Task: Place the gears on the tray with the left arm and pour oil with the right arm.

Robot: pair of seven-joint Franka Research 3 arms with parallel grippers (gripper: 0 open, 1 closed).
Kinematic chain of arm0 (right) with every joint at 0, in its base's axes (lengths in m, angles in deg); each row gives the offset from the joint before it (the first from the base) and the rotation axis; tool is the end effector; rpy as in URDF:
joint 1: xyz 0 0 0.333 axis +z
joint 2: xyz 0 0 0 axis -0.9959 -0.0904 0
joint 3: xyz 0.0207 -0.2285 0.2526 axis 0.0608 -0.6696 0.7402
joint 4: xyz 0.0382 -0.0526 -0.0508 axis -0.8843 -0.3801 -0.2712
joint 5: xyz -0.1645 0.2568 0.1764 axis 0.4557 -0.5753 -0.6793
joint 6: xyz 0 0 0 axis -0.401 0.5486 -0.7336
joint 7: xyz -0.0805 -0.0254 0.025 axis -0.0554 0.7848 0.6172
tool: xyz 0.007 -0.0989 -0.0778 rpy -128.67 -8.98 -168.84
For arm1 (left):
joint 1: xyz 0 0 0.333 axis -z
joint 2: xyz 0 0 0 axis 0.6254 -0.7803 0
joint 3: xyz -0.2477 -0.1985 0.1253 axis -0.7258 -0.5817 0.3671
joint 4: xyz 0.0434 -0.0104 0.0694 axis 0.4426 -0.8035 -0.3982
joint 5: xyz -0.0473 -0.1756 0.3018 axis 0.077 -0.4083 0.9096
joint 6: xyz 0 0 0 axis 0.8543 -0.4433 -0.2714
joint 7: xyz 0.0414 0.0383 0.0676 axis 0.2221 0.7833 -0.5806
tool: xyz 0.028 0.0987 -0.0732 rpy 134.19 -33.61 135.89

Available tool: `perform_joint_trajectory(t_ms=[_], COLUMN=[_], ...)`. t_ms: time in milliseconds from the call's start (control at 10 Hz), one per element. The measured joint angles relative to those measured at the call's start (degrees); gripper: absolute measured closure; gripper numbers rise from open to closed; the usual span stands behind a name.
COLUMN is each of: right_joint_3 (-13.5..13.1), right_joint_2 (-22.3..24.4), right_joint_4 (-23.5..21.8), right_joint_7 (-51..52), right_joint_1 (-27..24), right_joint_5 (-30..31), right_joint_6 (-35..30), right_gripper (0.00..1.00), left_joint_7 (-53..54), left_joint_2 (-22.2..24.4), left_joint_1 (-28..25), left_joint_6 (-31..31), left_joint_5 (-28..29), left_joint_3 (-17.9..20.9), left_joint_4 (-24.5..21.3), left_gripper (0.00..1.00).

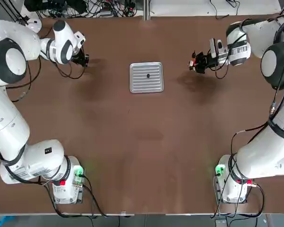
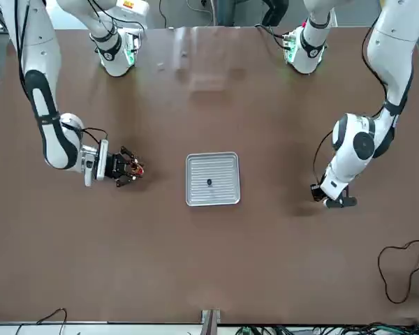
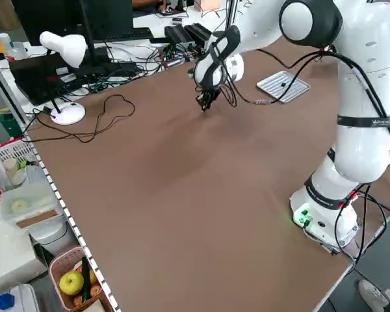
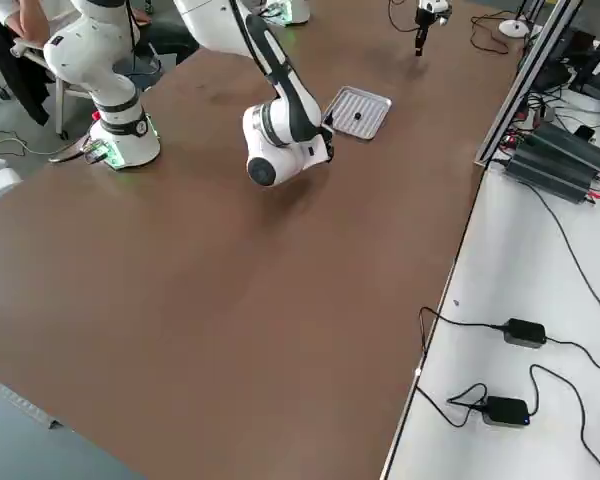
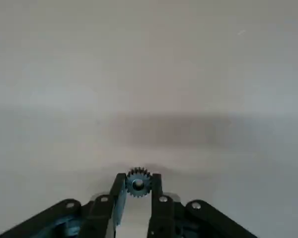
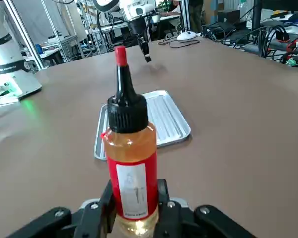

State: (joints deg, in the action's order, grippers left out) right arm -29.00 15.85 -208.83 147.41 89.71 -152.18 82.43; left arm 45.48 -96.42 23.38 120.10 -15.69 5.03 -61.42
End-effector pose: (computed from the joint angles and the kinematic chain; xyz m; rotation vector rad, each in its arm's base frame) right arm 0.5171 0.0880 0.2284 -1.6361 -1.2881 -0.9178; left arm 0.5826 -0.0493 0.2476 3.0867 0.1152 0.2106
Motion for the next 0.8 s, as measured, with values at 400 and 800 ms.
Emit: perform_joint_trajectory(t_ms=[400,800], right_joint_3=[-0.03,-0.06], right_joint_2=[0.00,-0.42], right_joint_4=[-0.22,-0.70], right_joint_7=[-0.02,-0.02], right_joint_1=[2.87,3.96], right_joint_5=[-5.40,-7.66], right_joint_6=[0.25,0.49], right_gripper=[0.63,0.63], left_joint_7=[-20.35,-39.54], left_joint_2=[0.30,-3.87], left_joint_1=[3.79,19.59], left_joint_6=[-8.94,-9.26], left_joint_5=[0.00,0.00], left_joint_3=[-11.16,-11.57], left_joint_4=[8.72,17.35], left_gripper=[0.76,0.76])
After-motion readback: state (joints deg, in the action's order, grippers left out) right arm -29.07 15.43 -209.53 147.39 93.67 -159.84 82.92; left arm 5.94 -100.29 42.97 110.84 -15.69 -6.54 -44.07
